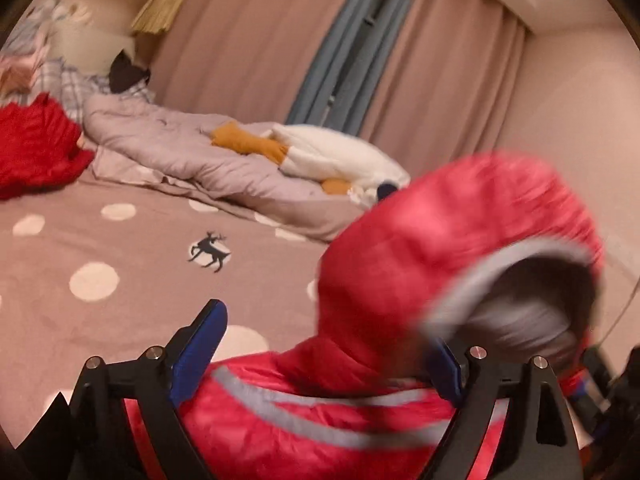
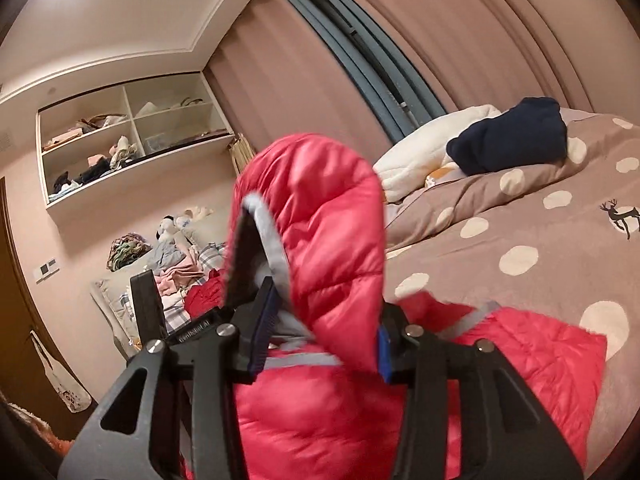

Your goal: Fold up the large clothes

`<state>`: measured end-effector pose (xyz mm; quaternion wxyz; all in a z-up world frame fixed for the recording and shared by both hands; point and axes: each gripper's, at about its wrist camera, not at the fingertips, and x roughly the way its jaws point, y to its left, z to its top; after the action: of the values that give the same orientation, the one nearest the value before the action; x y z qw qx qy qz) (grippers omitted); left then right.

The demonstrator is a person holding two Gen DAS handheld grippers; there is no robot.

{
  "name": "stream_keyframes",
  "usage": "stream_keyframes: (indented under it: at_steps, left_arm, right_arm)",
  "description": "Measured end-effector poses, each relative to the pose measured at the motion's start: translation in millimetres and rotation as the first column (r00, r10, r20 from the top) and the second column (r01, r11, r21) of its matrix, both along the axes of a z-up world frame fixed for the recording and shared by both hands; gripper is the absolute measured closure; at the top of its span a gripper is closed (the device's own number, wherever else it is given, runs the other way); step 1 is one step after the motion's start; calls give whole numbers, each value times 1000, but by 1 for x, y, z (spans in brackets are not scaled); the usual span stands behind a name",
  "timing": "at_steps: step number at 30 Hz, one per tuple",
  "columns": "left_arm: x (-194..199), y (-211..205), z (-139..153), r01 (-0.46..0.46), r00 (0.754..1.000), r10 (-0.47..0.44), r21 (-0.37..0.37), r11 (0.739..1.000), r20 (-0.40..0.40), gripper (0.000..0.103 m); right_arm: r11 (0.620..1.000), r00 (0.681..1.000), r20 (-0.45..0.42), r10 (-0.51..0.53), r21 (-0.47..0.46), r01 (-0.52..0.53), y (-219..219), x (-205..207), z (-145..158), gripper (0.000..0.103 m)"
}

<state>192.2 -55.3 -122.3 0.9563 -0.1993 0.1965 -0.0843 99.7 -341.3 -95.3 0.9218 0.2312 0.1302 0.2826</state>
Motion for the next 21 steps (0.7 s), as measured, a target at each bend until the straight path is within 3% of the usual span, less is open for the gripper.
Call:
stream_keyframes:
  at_steps: [3,5,10,11,12,14,21]
  left_arm:
    - [-15,13,19,-17,996,21,-38,999,92,14]
    - [-18,21,27,-15,994,19,-41,999,107,14]
    - [-8,34,10,-30,1000,30,-31,999,-10,14]
    - [-5,37,4,-31,998,28,-41,999,-50,14]
    - [-1,39,-1,-29,996,25,-51,998,-84,14]
    - [2,44,-7,-47,990,37,-66,997,-134,14]
    - [11,51,-20,-65,972,41,-99,993,-233,14]
  right_arm:
    - [1000,1000,11,23,1,-23,5,-4,2,57]
    - [999,999,3,34,14,-34,6,-1,2,57]
    - [1000,997,-66,29,4,-29,15,0,-8,57]
    - [1000,997,-78,14,-10,-15,17,1,-9,52]
    - [1000,996,-88,-6,-28,3,20,2,-9,39]
    - [998,991,-123,-47,-55,40,26,10,-6,23]
    - [999,975,-221,-35,-7,34,48,31,-15,22]
